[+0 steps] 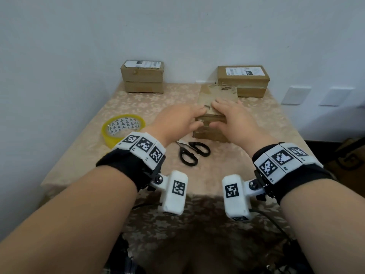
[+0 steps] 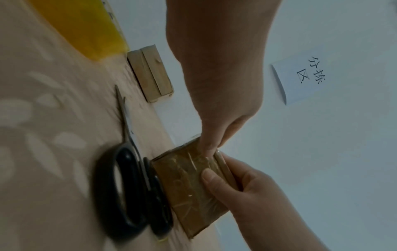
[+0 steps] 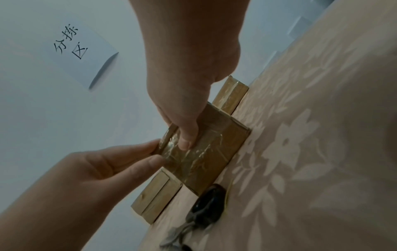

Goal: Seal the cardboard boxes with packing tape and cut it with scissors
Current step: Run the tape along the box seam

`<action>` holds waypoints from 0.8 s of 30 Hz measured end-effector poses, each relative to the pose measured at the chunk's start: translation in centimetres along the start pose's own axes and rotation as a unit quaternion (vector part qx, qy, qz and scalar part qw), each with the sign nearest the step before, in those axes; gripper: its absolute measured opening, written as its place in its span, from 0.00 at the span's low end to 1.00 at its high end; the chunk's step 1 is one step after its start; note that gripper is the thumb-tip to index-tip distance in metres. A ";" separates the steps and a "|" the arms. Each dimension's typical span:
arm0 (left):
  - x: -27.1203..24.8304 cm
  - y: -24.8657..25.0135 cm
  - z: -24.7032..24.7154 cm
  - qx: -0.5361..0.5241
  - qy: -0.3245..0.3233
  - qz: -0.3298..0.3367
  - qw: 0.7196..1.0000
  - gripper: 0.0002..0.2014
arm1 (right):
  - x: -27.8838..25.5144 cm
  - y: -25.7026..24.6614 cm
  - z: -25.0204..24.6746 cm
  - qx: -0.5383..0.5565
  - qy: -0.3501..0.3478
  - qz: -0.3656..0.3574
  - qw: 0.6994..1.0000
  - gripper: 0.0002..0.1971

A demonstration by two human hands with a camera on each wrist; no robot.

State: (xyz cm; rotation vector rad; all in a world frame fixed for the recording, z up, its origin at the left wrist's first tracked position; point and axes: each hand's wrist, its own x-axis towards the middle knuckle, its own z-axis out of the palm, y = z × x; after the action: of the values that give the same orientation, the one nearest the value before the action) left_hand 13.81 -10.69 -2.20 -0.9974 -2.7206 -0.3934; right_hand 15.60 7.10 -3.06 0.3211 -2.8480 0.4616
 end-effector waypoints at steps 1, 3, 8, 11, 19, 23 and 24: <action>0.0 0.0 0.0 0.004 0.001 0.002 1.000 0.19 | 0.0 -0.1 -0.1 0.002 0.001 0.002 1.000 0.32; 0.6 0.3 0.4 0.021 -0.016 -0.011 1.000 0.19 | -0.1 -0.1 0.0 -0.001 0.006 0.014 1.000 0.32; 2.2 1.5 1.8 -0.073 -0.036 -0.111 0.990 0.22 | -0.2 -1.0 0.3 -0.007 -0.004 0.010 1.000 0.30; 3.0 2.2 2.2 -0.188 -0.057 -0.219 0.956 0.32 | -0.3 -0.7 -1.0 0.088 0.006 0.032 0.996 0.31; 3.8 4.2 1.5 -0.148 -0.038 -0.277 0.949 0.45 | -1.4 1.9 -2.3 0.335 0.078 0.078 0.936 0.29; 4.0 3.2 -0.9 -0.083 -0.131 -0.139 0.978 0.32 | -0.9 2.8 -2.3 0.191 0.166 0.132 0.958 0.30; 3.8 2.8 -1.5 -0.061 -0.134 -0.111 0.983 0.29 | -0.9 3.1 -2.4 0.184 0.153 0.168 0.956 0.33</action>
State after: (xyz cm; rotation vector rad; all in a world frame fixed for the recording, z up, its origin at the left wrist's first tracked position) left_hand 12.96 -6.88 0.80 -0.8302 -3.0978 -0.5011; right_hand 16.19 10.91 -2.01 -0.1700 -2.5030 1.0167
